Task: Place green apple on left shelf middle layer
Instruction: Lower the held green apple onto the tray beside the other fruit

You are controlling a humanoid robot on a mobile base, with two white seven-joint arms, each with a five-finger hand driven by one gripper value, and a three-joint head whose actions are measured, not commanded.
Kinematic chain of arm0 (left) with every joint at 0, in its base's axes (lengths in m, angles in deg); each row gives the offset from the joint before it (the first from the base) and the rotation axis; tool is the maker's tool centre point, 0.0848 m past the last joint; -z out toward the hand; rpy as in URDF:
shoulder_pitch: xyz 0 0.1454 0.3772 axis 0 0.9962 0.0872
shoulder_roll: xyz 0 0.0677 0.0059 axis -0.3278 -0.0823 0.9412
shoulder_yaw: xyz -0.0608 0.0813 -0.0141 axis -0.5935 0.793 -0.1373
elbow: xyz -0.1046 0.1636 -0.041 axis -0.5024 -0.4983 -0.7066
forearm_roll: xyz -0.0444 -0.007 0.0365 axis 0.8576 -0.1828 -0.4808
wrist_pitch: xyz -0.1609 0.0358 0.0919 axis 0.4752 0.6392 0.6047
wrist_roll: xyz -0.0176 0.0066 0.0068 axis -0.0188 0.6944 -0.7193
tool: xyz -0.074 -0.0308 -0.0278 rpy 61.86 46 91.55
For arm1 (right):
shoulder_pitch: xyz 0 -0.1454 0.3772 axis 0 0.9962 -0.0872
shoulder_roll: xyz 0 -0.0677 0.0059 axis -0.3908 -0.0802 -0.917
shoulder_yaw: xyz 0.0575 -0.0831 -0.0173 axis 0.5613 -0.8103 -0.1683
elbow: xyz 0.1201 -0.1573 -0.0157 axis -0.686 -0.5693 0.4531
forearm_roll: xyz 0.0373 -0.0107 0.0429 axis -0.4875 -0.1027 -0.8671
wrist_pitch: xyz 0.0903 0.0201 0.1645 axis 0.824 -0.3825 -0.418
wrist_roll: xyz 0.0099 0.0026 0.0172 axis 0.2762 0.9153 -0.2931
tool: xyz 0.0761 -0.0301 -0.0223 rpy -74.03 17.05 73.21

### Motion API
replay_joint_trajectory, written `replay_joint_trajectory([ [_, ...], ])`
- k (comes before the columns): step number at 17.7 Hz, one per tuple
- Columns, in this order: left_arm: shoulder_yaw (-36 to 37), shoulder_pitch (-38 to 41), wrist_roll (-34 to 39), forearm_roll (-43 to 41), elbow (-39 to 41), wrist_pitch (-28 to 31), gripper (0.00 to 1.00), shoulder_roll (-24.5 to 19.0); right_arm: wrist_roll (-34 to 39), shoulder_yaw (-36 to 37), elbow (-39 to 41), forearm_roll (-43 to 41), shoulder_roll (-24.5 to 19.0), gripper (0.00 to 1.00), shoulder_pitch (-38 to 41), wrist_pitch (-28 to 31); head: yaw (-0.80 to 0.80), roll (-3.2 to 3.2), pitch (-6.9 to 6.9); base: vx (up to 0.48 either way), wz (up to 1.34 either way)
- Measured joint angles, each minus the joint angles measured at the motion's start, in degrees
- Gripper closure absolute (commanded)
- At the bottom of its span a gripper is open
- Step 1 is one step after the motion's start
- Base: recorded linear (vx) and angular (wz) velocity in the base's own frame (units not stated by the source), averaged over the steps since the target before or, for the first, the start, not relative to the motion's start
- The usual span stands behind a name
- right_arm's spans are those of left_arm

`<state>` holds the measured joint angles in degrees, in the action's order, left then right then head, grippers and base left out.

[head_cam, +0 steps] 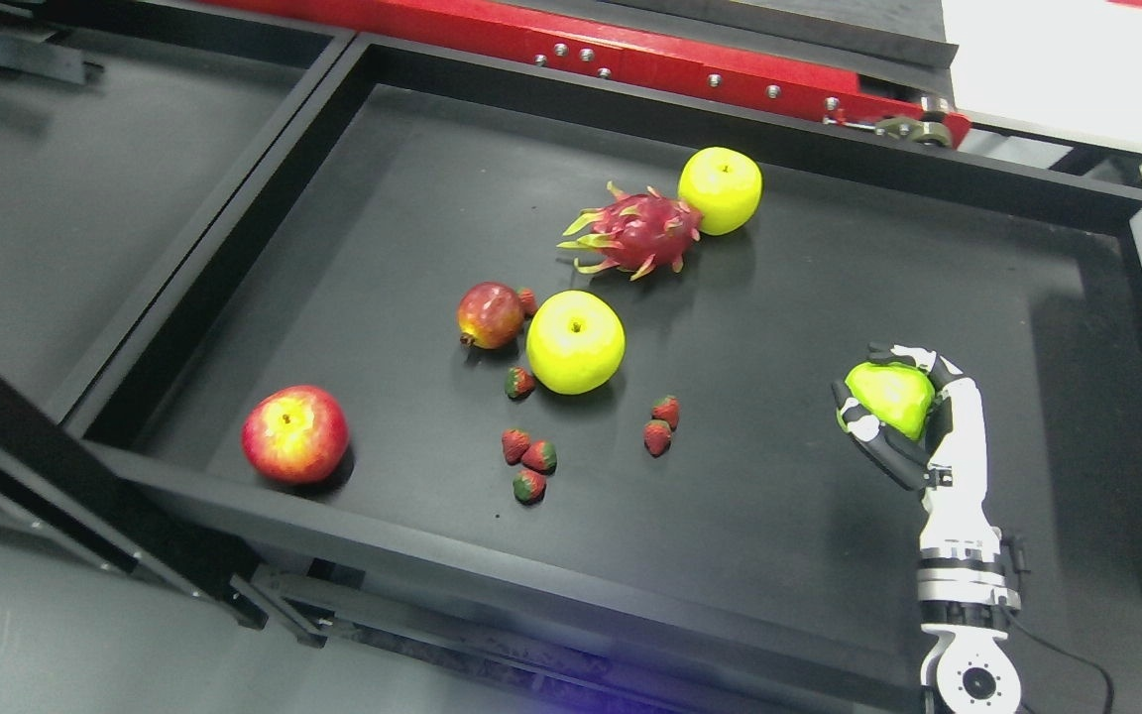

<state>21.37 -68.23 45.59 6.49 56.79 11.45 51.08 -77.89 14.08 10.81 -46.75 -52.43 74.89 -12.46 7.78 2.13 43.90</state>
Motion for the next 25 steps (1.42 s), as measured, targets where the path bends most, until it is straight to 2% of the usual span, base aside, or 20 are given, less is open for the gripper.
replay_joint_trajectory([
  [9,0.0,0.0,0.0,0.0,0.0,0.0,0.00,0.0,0.6,0.0,-3.2,3.3,0.0,1.00,-5.6,6.2,0.00,0.00,-0.01,0.032,-0.13],
  [20,0.0,0.0,0.0,0.0,0.0,0.0,0.00,0.0,3.7,-5.1,-17.3,11.9,0.0,1.00,-16.8,10.1,0.00,0.00,-0.02,0.003,-0.01],
  [25,0.0,0.0,0.0,0.0,0.0,0.0,0.00,0.0,4.6,-6.5,-23.5,13.5,0.0,1.00,-19.3,10.6,0.00,0.00,-0.02,0.000,0.00],
])
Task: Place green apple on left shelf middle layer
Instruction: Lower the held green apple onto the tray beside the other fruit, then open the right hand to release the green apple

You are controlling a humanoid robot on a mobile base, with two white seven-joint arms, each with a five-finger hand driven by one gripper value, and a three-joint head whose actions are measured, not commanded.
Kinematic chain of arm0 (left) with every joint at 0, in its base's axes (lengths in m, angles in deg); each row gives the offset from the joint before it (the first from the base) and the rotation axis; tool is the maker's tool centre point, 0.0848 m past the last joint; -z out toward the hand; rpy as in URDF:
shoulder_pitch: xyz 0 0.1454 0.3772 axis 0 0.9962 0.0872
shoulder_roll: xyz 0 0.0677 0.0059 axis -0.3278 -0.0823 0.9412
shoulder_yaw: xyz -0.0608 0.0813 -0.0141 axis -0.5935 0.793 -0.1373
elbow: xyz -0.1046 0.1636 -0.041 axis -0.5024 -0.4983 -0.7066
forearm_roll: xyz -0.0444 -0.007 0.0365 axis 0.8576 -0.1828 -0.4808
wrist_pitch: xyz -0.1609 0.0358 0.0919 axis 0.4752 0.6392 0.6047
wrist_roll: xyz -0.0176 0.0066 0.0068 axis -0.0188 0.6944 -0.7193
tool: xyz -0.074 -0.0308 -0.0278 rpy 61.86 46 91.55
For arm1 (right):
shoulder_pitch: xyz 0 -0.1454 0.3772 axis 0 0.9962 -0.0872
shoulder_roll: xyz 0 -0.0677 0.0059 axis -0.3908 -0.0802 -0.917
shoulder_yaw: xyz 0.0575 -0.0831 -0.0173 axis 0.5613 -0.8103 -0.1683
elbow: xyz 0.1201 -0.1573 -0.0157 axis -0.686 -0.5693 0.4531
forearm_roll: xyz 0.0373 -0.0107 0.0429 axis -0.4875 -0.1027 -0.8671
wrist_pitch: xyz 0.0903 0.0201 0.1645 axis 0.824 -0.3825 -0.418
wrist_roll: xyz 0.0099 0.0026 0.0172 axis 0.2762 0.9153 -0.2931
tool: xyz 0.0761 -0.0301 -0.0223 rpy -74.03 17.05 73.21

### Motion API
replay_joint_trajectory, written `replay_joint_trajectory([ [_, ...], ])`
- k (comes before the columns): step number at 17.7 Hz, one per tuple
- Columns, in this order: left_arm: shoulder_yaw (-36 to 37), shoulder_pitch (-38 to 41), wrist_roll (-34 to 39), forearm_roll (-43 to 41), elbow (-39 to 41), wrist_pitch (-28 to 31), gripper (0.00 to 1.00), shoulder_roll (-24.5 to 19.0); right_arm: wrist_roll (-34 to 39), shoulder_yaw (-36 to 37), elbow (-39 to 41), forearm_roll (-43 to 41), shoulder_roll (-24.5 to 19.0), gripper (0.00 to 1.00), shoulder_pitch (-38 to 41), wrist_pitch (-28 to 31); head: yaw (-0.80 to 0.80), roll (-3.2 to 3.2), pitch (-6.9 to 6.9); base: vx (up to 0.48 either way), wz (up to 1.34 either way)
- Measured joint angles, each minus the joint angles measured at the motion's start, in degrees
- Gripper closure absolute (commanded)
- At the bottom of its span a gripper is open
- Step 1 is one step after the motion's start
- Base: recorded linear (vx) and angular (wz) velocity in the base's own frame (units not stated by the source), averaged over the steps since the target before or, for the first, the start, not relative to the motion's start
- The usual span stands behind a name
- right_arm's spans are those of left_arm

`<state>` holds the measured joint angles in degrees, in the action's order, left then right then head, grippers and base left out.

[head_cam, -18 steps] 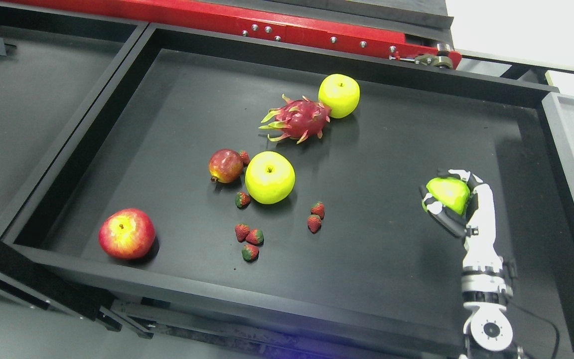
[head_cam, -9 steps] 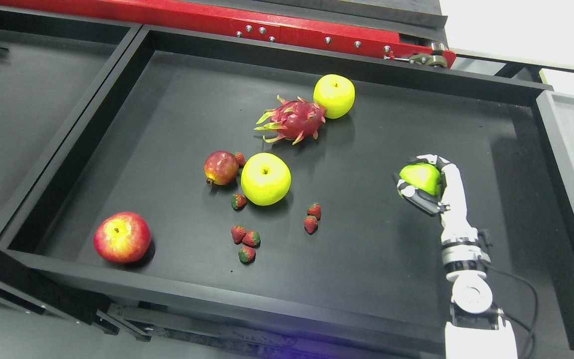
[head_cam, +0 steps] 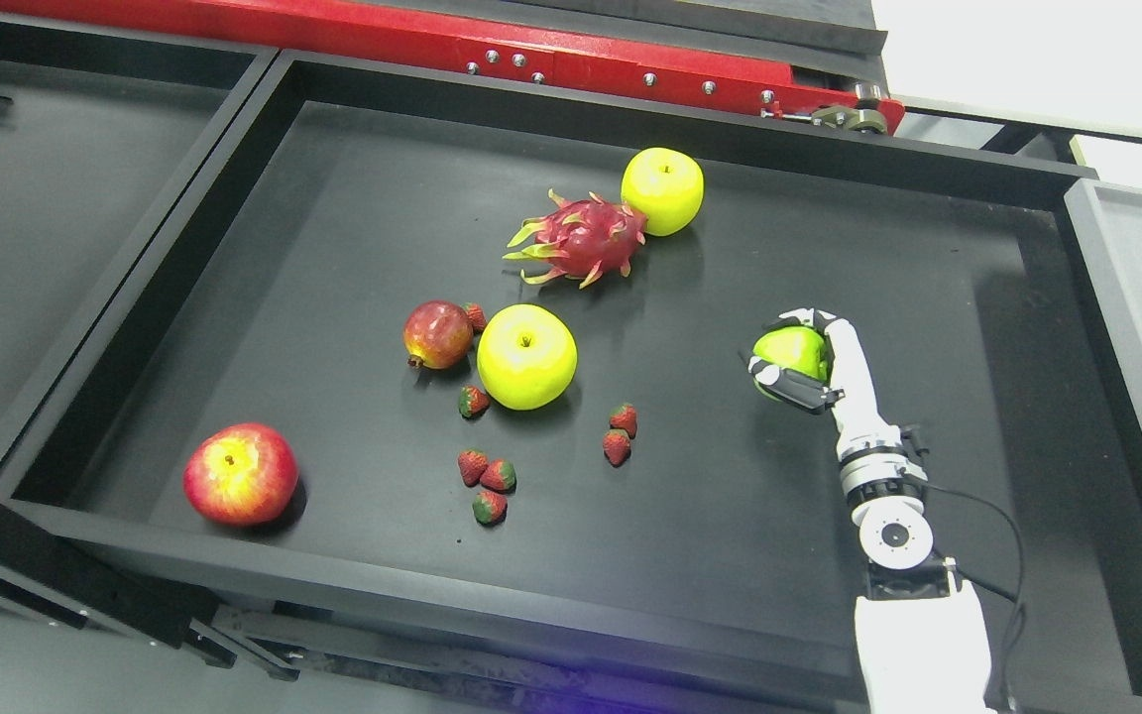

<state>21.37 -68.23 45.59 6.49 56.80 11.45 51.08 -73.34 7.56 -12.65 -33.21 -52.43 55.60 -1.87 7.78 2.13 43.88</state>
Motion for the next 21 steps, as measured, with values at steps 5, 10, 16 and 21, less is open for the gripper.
replay_joint_trajectory([
  [5,0.0,0.0,0.0,0.0,0.0,0.0,0.00,0.0,0.2,-2.4,-4.7,0.6,0.0,1.00,-1.1,0.7,0.00,0.00,0.00,0.000,0.00],
  [10,0.0,0.0,0.0,0.0,0.0,0.0,0.00,0.0,1.0,-3.8,-7.7,0.7,0.0,0.06,-1.5,1.6,0.00,0.00,0.00,0.000,0.00],
  [16,0.0,0.0,0.0,0.0,0.0,0.0,0.00,0.0,3.0,-3.2,-9.6,-0.1,0.0,0.00,-2.0,1.8,0.00,0.00,0.00,0.000,0.00],
  [21,0.0,0.0,0.0,0.0,0.0,0.0,0.00,0.0,4.8,-1.4,-8.6,-0.7,0.0,0.01,-2.2,2.7,0.00,0.00,0.00,-0.001,0.01],
])
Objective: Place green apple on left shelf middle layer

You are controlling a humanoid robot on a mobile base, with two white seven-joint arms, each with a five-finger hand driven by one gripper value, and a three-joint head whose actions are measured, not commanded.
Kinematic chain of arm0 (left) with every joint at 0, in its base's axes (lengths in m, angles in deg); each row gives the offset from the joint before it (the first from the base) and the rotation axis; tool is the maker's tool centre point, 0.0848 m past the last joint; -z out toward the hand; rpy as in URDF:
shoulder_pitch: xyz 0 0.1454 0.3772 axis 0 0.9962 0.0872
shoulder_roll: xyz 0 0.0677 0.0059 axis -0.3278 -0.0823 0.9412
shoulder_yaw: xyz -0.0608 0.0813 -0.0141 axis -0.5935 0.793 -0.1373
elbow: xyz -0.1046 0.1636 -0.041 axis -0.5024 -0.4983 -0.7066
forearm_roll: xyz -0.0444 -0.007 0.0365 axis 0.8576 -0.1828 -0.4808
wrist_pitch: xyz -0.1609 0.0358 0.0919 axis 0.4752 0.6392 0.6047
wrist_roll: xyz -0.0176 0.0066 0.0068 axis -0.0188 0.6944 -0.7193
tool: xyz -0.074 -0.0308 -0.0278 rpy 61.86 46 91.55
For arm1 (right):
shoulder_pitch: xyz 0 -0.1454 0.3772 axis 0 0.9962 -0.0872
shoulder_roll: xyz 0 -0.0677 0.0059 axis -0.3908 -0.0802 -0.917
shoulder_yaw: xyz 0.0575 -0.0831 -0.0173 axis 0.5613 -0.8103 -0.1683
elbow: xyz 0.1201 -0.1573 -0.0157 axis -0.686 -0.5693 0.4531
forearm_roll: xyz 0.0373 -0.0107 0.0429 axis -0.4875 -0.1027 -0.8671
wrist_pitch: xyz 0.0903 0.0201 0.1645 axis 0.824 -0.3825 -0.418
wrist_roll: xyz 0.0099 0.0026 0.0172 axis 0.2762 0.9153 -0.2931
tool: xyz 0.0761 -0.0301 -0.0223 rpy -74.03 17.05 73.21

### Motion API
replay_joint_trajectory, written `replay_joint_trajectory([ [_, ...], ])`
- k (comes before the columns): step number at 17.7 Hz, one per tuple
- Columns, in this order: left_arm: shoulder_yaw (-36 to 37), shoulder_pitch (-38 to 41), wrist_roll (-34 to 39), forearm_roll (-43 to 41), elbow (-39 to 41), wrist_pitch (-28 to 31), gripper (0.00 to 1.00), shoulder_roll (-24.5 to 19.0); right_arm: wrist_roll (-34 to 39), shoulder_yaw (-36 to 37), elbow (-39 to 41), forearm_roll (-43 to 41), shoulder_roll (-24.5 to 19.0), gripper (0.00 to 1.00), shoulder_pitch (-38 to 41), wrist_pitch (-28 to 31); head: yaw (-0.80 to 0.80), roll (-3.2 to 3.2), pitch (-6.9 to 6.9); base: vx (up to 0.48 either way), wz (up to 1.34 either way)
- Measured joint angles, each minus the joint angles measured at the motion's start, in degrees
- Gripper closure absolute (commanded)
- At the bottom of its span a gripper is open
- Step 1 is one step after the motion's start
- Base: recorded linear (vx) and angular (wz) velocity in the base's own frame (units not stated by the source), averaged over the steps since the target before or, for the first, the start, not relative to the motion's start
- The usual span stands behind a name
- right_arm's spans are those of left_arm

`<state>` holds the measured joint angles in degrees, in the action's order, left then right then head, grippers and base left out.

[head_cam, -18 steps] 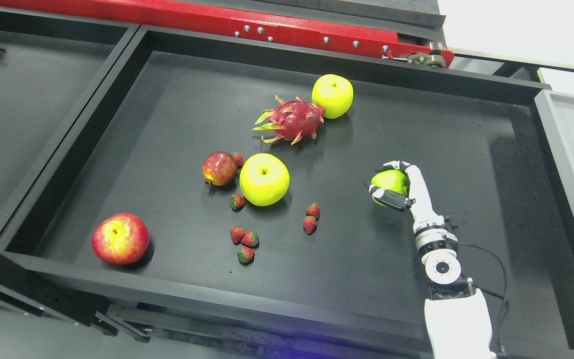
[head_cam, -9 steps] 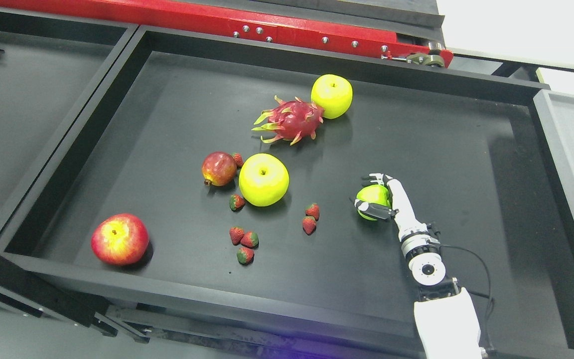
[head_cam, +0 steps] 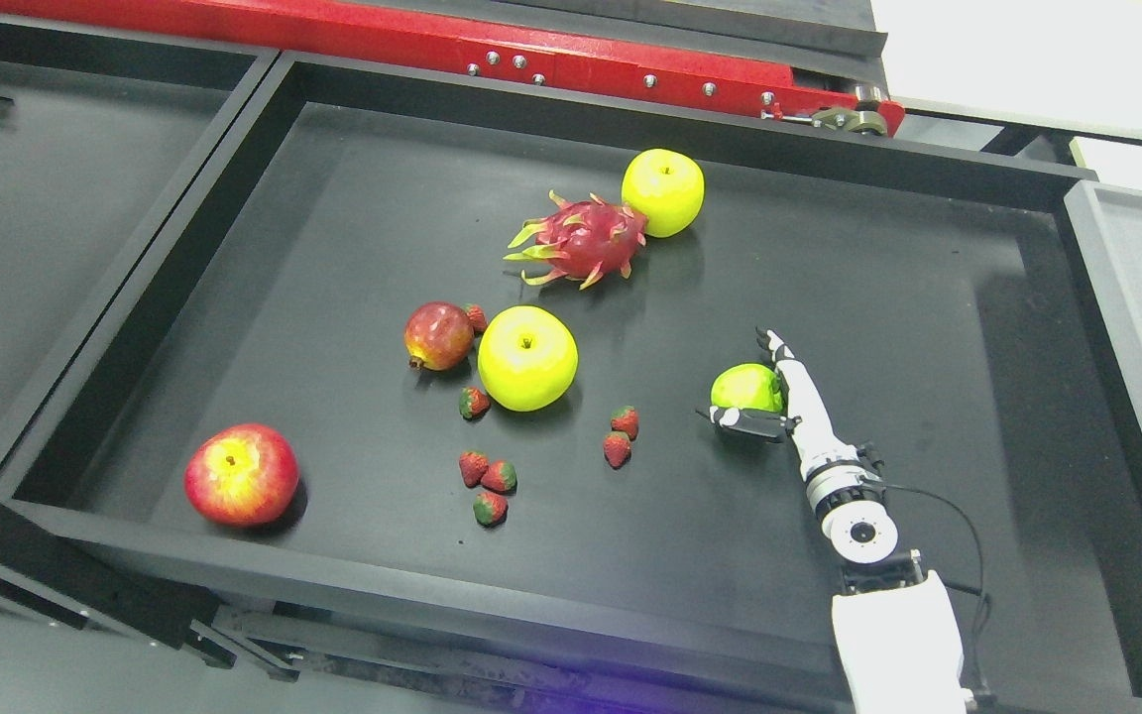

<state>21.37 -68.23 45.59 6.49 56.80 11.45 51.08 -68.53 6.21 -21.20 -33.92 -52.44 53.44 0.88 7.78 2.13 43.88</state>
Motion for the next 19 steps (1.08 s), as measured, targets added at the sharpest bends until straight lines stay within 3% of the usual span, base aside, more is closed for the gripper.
replay_joint_trajectory([
  [5,0.0,0.0,0.0,0.0,0.0,0.0,0.00,0.0,-4.4,2.7,4.3,-4.6,0.0,0.00,-0.2,-0.1,0.00,0.00,0.00,0.000,-0.01],
  [12,0.0,0.0,0.0,0.0,0.0,0.0,0.00,0.0,-4.8,6.0,11.6,-12.8,0.0,0.00,1.6,-0.6,0.00,0.00,0.00,0.001,0.00],
  [19,0.0,0.0,0.0,0.0,0.0,0.0,0.00,0.0,-4.7,7.3,19.7,-23.3,0.0,0.00,9.3,-1.0,0.00,0.00,0.00,0.000,0.00],
])
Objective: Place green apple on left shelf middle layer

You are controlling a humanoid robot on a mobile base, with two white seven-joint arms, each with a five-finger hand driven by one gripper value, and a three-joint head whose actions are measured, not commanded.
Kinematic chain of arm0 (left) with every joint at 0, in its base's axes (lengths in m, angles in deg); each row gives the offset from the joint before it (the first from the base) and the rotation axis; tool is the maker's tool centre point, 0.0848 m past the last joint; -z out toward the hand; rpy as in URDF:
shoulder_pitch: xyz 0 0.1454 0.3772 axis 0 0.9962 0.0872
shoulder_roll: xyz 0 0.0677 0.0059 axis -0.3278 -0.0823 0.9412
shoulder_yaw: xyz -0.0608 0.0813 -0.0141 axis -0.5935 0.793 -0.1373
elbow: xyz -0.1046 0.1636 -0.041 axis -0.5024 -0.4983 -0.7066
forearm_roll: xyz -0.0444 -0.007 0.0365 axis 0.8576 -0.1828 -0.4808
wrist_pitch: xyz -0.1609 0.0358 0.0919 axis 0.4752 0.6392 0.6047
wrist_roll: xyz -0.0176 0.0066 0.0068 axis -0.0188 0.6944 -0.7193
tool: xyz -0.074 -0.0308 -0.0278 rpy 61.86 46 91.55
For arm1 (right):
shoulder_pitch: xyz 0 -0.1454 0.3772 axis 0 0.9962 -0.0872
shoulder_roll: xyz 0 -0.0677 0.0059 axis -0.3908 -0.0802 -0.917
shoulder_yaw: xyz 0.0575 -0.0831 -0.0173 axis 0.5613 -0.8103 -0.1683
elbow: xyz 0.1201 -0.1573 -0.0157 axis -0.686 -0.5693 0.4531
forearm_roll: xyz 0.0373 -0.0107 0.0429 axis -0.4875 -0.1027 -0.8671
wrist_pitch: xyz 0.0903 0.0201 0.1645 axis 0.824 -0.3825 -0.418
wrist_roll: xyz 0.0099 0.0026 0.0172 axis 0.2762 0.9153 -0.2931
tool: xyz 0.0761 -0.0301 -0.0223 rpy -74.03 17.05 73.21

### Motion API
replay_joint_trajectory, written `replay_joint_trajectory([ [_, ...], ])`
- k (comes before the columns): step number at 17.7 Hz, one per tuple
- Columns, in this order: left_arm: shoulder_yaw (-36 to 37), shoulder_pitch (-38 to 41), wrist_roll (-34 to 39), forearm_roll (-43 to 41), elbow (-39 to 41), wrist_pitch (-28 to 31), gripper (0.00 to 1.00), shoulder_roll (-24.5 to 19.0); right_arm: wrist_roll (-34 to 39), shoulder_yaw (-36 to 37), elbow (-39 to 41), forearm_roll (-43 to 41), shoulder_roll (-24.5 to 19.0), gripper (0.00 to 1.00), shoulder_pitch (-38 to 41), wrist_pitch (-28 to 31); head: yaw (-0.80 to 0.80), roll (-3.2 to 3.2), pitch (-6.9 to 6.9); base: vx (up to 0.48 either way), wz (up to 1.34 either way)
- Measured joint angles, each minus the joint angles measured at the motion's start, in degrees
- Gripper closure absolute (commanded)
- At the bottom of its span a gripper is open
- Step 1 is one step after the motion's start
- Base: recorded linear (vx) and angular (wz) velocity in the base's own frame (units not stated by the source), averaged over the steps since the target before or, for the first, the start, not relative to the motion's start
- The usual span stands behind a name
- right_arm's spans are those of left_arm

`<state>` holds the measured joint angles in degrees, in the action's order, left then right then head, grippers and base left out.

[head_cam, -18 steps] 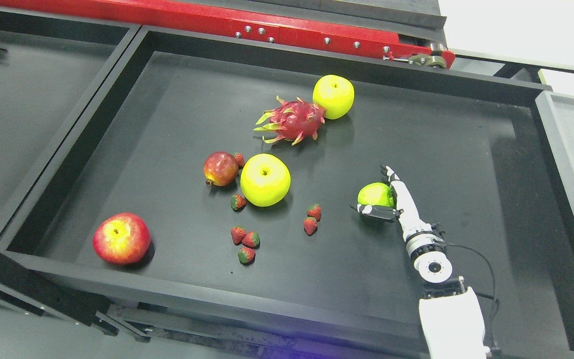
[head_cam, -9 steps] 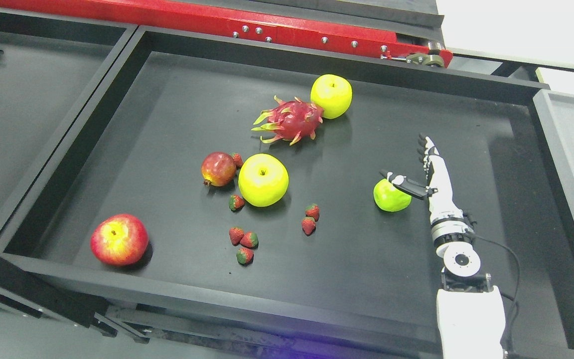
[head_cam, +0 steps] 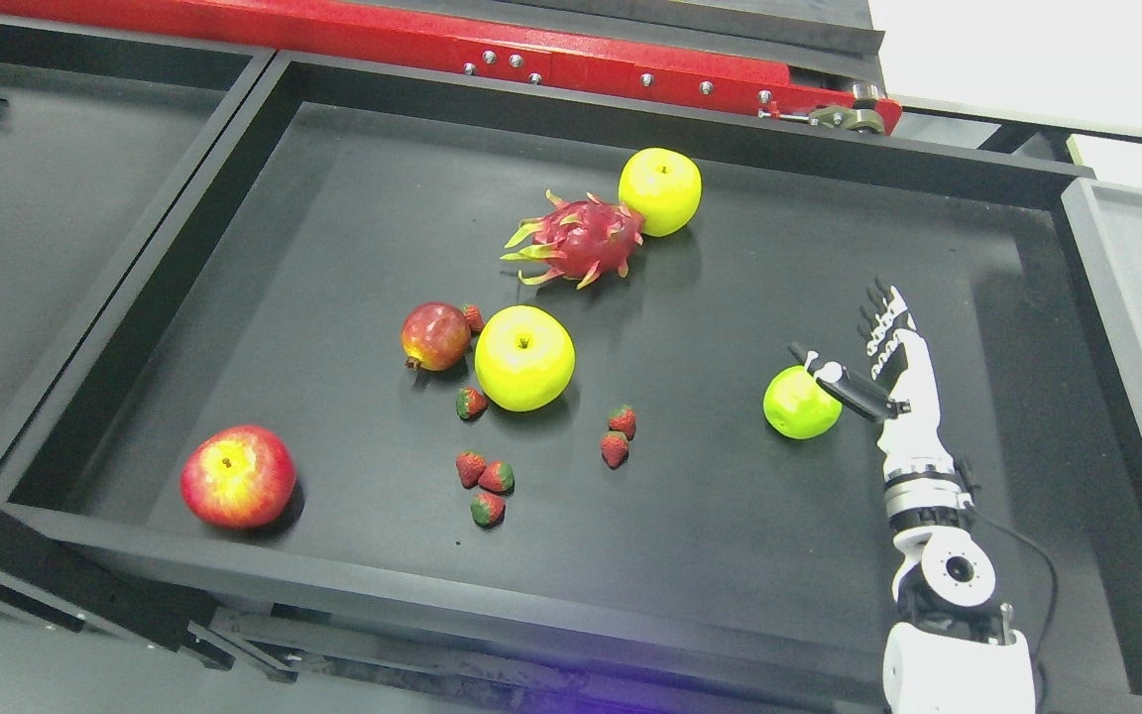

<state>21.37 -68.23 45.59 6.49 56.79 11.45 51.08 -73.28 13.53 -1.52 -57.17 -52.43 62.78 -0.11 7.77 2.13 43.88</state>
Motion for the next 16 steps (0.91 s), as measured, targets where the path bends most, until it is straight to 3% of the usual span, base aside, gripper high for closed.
replay_joint_trajectory([
  [6,0.0,0.0,0.0,0.0,0.0,0.0,0.00,0.0,-1.4,-0.6,4.0,-3.4,0.0,0.00,6.0,-2.8,0.00,0.00,0.00,0.000,0.00],
  [16,0.0,0.0,0.0,0.0,0.0,0.0,0.00,0.0,-5.0,-5.1,7.0,-4.6,0.0,0.00,9.0,-3.1,0.00,0.00,0.00,0.000,0.00],
])
